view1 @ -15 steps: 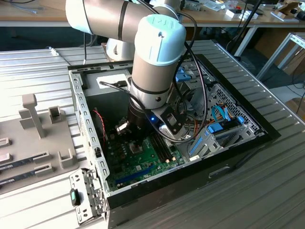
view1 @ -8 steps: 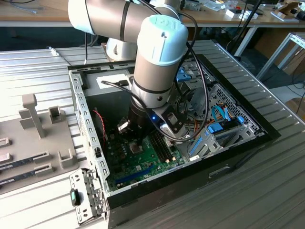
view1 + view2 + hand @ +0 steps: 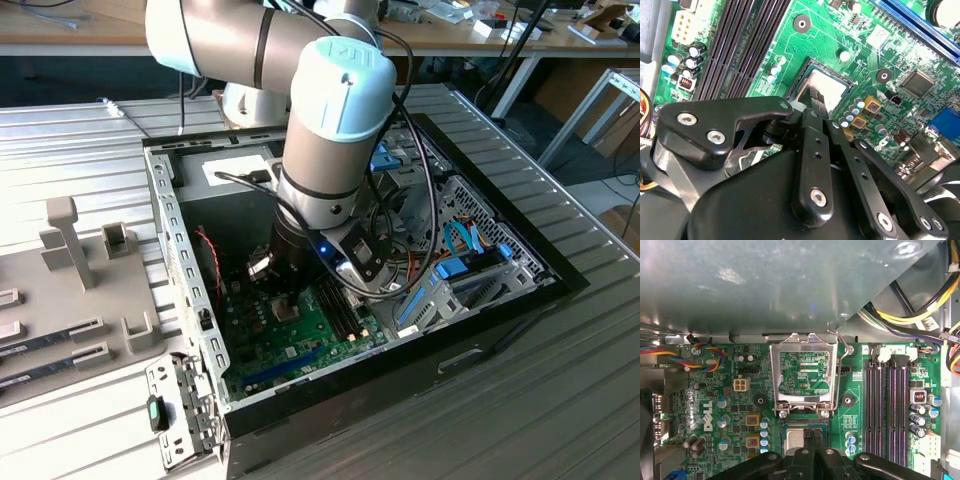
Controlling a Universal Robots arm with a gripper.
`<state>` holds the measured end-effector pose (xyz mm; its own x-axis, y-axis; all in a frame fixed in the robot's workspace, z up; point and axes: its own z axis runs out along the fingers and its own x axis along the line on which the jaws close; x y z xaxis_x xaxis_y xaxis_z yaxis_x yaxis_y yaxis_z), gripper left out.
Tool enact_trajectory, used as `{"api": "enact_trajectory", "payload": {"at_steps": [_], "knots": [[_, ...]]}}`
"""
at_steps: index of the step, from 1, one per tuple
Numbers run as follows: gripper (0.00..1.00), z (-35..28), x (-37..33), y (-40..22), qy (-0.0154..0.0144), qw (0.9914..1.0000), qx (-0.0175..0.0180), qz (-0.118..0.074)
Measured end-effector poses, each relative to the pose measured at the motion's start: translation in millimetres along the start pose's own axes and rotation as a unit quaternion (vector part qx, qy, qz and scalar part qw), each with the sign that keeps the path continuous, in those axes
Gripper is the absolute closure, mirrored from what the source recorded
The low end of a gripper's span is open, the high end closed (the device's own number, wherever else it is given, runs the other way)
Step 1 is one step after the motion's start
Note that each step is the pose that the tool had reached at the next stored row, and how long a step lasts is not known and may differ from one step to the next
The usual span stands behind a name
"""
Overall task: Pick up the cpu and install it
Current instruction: 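Place the cpu into insertion slot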
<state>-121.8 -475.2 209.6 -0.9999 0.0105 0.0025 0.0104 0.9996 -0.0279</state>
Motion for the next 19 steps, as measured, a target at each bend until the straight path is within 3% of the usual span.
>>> {"api": "enact_trajectory", "payload": {"at_steps": [6,19], "knots": [[0.89,0.8,-3.2,-5.8,0.0013,0.99999,-0.0035,0.000],[0.89,4.0,-6.8,-10.9,0.0052,0.99998,-0.0035,0.000]]}}
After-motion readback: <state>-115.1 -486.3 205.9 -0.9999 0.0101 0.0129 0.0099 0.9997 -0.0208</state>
